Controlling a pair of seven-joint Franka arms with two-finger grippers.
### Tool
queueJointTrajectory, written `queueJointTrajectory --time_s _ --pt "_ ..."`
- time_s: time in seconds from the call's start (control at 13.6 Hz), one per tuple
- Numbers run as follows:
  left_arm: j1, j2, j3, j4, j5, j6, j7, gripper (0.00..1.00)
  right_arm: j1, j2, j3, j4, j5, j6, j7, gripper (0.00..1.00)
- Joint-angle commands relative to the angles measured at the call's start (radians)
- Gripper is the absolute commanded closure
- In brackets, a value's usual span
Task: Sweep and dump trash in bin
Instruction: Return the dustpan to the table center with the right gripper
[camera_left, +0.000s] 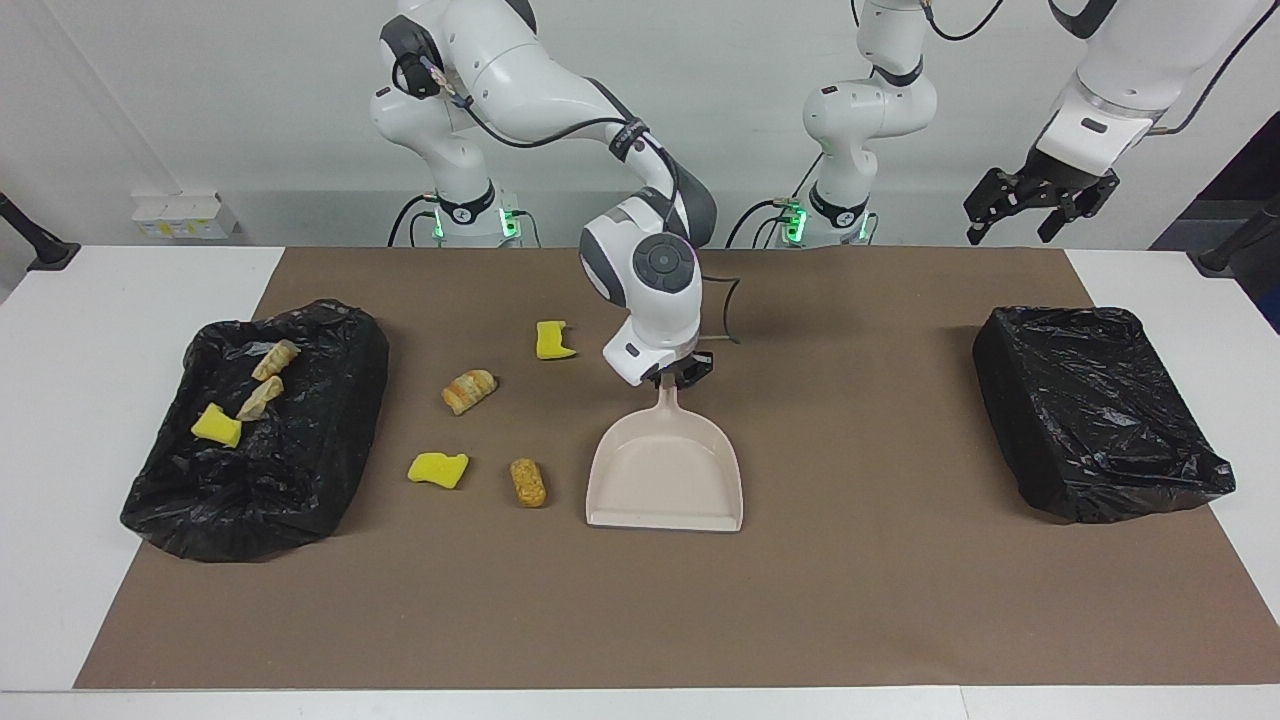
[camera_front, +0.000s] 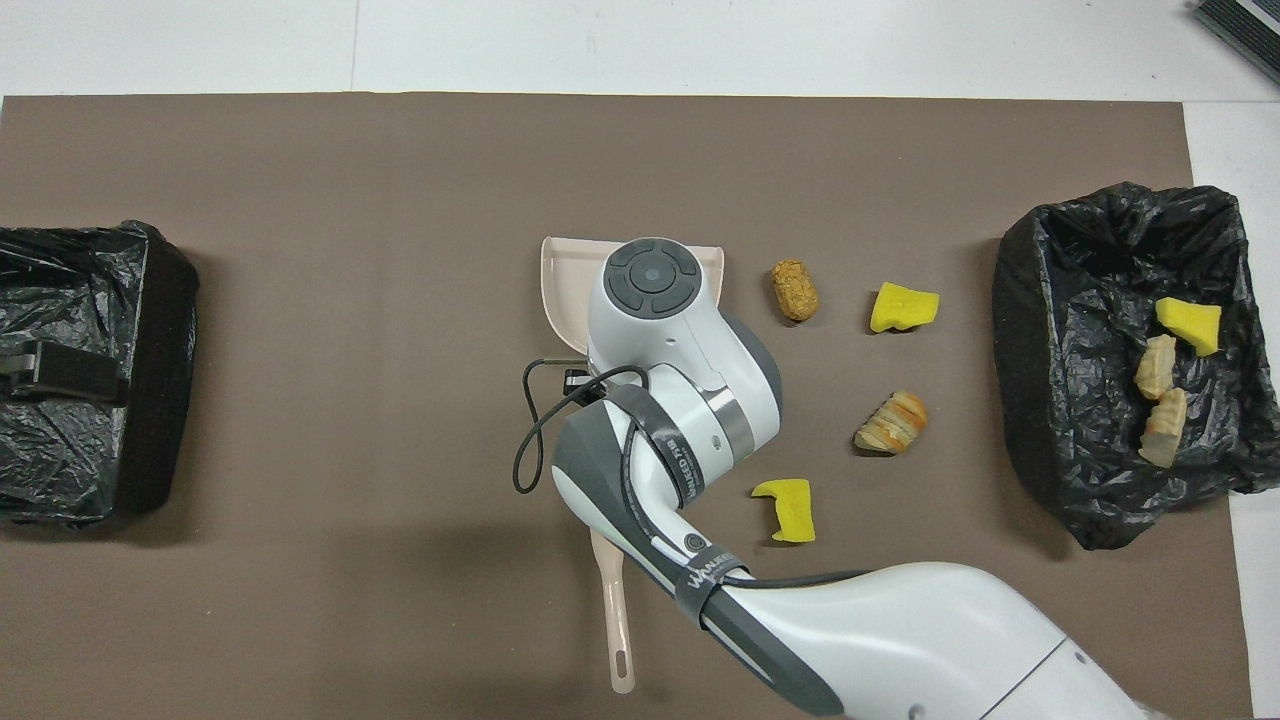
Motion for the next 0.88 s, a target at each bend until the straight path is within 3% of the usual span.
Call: queueJointTrajectory --time_s 0.0,0.29,0.52,0.66,0.81 --pt "0.006 -0.01 -0.004 0.001 0.002 -0.002 0.011 0.0 -0.022 0.009 0.0 0.022 0.036 0.031 -0.015 0.0" --pt "-0.026 -0.013 0.007 -0.003 0.0 -0.009 0.006 0.0 -0.001 -0.095 0.002 -0.053 0.033 0.005 -0.03 0.0" --pt "-0.069 -0.015 0.051 -0.004 0.0 -0.002 0.006 0.0 0.051 -0.216 0.008 -0.209 0.035 0.027 -0.026 0.0" --pt "-0.142 -0.018 0.118 -0.007 0.0 -0.015 0.004 0.0 0.106 -0.302 0.008 -0.373 0.038 0.132 -0.01 0.0" --pt "-0.149 -0.013 0.127 0.0 0.0 -0.008 0.004 0.0 0.157 -0.387 0.008 -0.536 0.054 0.24 0.012 0.0"
